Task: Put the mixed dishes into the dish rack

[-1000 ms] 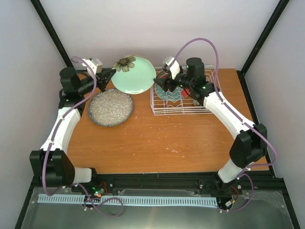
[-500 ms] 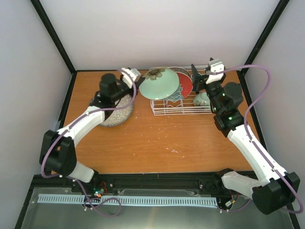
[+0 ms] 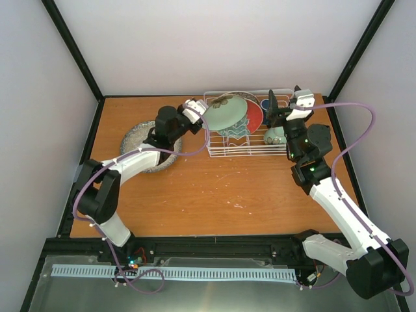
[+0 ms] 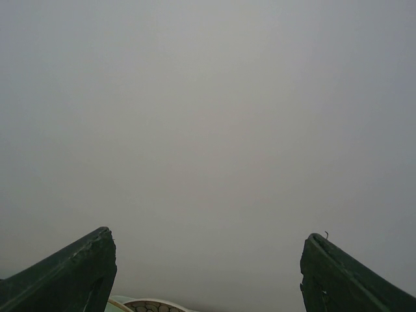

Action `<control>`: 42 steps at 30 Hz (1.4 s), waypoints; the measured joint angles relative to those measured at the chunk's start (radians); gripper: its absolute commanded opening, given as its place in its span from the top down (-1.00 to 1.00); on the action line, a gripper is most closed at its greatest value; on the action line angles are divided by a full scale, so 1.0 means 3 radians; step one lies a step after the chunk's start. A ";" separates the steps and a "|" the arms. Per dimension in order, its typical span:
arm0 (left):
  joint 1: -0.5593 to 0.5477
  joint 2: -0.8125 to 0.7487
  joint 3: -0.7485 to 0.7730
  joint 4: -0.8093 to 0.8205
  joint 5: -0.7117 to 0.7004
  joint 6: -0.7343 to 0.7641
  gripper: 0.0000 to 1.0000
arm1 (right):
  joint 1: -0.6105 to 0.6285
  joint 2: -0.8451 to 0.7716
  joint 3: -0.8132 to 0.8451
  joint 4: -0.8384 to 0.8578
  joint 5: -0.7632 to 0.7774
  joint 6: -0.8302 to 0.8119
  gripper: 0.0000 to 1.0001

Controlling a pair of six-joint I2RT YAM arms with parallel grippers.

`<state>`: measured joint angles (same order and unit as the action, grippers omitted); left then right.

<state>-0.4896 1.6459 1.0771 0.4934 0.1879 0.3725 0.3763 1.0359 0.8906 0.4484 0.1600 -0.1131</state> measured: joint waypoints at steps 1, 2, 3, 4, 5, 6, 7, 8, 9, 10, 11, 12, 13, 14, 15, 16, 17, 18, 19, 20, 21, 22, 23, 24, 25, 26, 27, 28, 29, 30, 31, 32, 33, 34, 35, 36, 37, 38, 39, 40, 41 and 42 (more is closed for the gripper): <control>-0.0001 0.0031 0.0000 0.0070 0.0004 0.0032 0.99 | 0.0000 -0.0001 -0.0006 0.0017 -0.0010 0.0014 -0.54; -0.0001 0.0056 0.0000 0.0118 0.0022 0.0055 0.99 | 0.0000 -0.0003 -0.0013 0.0029 -0.0029 0.0024 -0.54; -0.0003 0.0088 0.0001 0.0179 0.0056 0.0085 0.99 | 0.0000 -0.0004 -0.0023 0.0047 -0.0051 0.0032 -0.54; -0.0003 0.0121 0.0005 0.0229 0.0095 0.0109 0.99 | 0.0000 -0.0005 -0.0031 0.0051 -0.0058 0.0033 -0.54; -0.0004 0.0153 0.0013 0.0263 0.0136 0.0134 0.99 | 0.0000 -0.0005 -0.0034 0.0055 -0.0070 0.0034 -0.54; -0.0005 0.0200 0.0025 0.0312 0.0195 0.0168 0.99 | 0.0000 -0.0005 -0.0042 0.0058 -0.0075 0.0034 -0.54; -0.0008 0.0244 0.0036 0.0352 0.0254 0.0197 0.99 | 0.0000 -0.0005 -0.0046 0.0062 -0.0083 0.0033 -0.54; -0.0011 0.0282 0.0038 0.0395 0.0310 0.0228 0.99 | 0.0000 -0.0005 -0.0050 0.0064 -0.0085 0.0033 -0.54; -0.0017 0.0324 0.0038 0.0422 0.0381 0.0275 0.99 | 0.0000 -0.0005 -0.0056 0.0067 -0.0085 0.0032 -0.54; -0.0020 0.0351 0.0038 0.0430 0.0430 0.0305 0.99 | 0.0000 -0.0005 -0.0061 0.0067 -0.0085 0.0032 -0.54; -0.0024 0.0383 0.0038 0.0451 0.0488 0.0345 0.99 | 0.0000 -0.0005 -0.0064 0.0066 -0.0086 0.0032 -0.54; -0.0031 0.0420 0.0038 0.0481 0.0551 0.0388 0.99 | 0.0000 -0.0004 -0.0069 0.0067 -0.0089 0.0032 -0.54; -0.0036 0.0445 0.0038 0.0501 0.0591 0.0422 0.99 | 0.0000 -0.0004 -0.0071 0.0067 -0.0095 0.0031 -0.54; -0.0041 0.0474 0.0038 0.0528 0.0643 0.0470 0.99 | 0.0000 -0.0004 -0.0072 0.0067 -0.0099 0.0032 -0.54; -0.0043 0.0501 0.0038 0.0554 0.0689 0.0516 0.99 | 0.0000 -0.0004 -0.0074 0.0069 -0.0109 0.0032 -0.54; -0.0046 0.0525 0.0038 0.0577 0.0729 0.0565 0.99 | 0.0000 -0.0004 -0.0074 0.0070 -0.0121 0.0032 -0.54; -0.0046 0.0543 0.0038 0.0600 0.0763 0.0608 0.98 | 0.0000 -0.0003 -0.0074 0.0072 -0.0131 0.0032 -0.54; -0.0046 0.0570 0.0041 0.0635 0.0805 0.0669 0.99 | 0.0000 -0.0003 -0.0074 0.0076 -0.0135 0.0032 -0.54; -0.0046 0.0591 0.0047 0.0656 0.0835 0.0711 0.99 | 0.0000 0.0000 -0.0074 0.0083 -0.0137 0.0032 -0.54; -0.0046 0.0621 0.0062 0.0688 0.0872 0.0757 0.99 | 0.0000 0.0003 -0.0074 0.0090 -0.0140 0.0032 -0.54; -0.0046 0.0660 0.0092 0.0715 0.0923 0.0804 0.99 | 0.0000 0.0004 -0.0074 0.0090 -0.0144 0.0031 -0.54; -0.0048 0.0697 0.0120 0.0736 0.0974 0.0847 0.99 | 0.0000 0.0006 -0.0074 0.0090 -0.0145 0.0029 -0.54; -0.0050 0.0729 0.0145 0.0752 0.1012 0.0890 0.99 | 0.0000 0.0010 -0.0074 0.0092 -0.0145 0.0028 -0.54; -0.0053 0.0763 0.0173 0.0768 0.1061 0.0927 0.99 | 0.0000 0.0015 -0.0074 0.0090 -0.0145 0.0020 -0.54; -0.0056 0.0793 0.0205 0.0774 0.1100 0.0958 0.99 | 0.0000 0.0022 -0.0074 0.0090 -0.0144 0.0017 -0.54; -0.0058 0.0823 0.0235 0.0776 0.1138 0.0988 0.99 | 0.0000 0.0028 -0.0074 0.0090 -0.0144 0.0014 -0.54; -0.0058 0.0855 0.0268 0.0776 0.1176 0.1016 0.99 | 0.0000 0.0036 -0.0074 0.0092 -0.0141 0.0006 -0.54; -0.0060 0.0885 0.0301 0.0782 0.1211 0.1044 0.99 | 0.0000 0.0043 -0.0074 0.0090 -0.0140 -0.0001 -0.54; -0.0064 0.0919 0.0331 0.0790 0.1237 0.1064 0.99 | 0.0000 0.0051 -0.0074 0.0090 -0.0137 -0.0009 -0.54; -0.0072 0.0952 0.0356 0.0805 0.1258 0.1082 0.99 | 0.0000 0.0058 -0.0074 0.0090 -0.0135 -0.0015 -0.54; -0.0081 0.0985 0.0378 0.0821 0.1273 0.1094 0.99 | 0.0000 0.0064 -0.0074 0.0090 -0.0134 -0.0023 -0.54; -0.0090 0.1017 0.0392 0.0833 0.1277 0.1108 0.99 | 0.0000 0.0072 -0.0074 0.0092 -0.0134 -0.0033 -0.54; -0.0099 0.1048 0.0406 0.0838 0.1274 0.1118 0.99 | 0.0000 0.0080 -0.0074 0.0092 -0.0134 -0.0045 -0.54; -0.0107 0.1072 0.0420 0.0837 0.1268 0.1123 0.99 | 0.0000 0.0089 -0.0074 0.0090 -0.0134 -0.0050 -0.54; -0.0116 0.1106 0.0445 0.0832 0.1258 0.1124 0.99 | 0.0000 0.0100 -0.0074 0.0092 -0.0134 -0.0058 -0.54; -0.0122 0.1141 0.0481 0.0805 0.1239 0.1123 0.99 | 0.0000 0.0114 -0.0074 0.0090 -0.0134 -0.0066 -0.54; -0.0131 0.1175 0.0524 0.0785 0.1213 0.1119 0.99 | 0.0000 0.0130 -0.0074 0.0090 -0.0135 -0.0071 -0.54; -0.0139 0.1200 0.0567 0.0753 0.1181 0.1109 0.99 | 0.0000 0.0146 -0.0074 0.0090 -0.0135 -0.0075 -0.54; -0.0149 0.1217 0.0609 0.0716 0.1142 0.1090 0.99 | 0.0000 0.0159 -0.0072 0.0089 -0.0135 -0.0080 -0.54; -0.0160 0.1221 0.0643 0.0665 0.1078 0.1068 0.99 | 0.0000 0.0169 -0.0072 0.0088 -0.0135 -0.0084 -0.54; -0.0168 0.1221 0.0659 0.0641 0.1016 0.1050 0.99 | 0.0000 0.0179 -0.0072 0.0088 -0.0135 -0.0086 -0.54; -0.0178 0.1221 0.0671 0.0618 0.0940 0.1027 0.99 | 0.0000 0.0186 -0.0072 0.0088 -0.0135 -0.0090 -0.54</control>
<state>-0.5430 2.0121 1.2785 0.6788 0.4698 0.6807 0.3763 1.0916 0.8688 0.4747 0.1196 -0.1402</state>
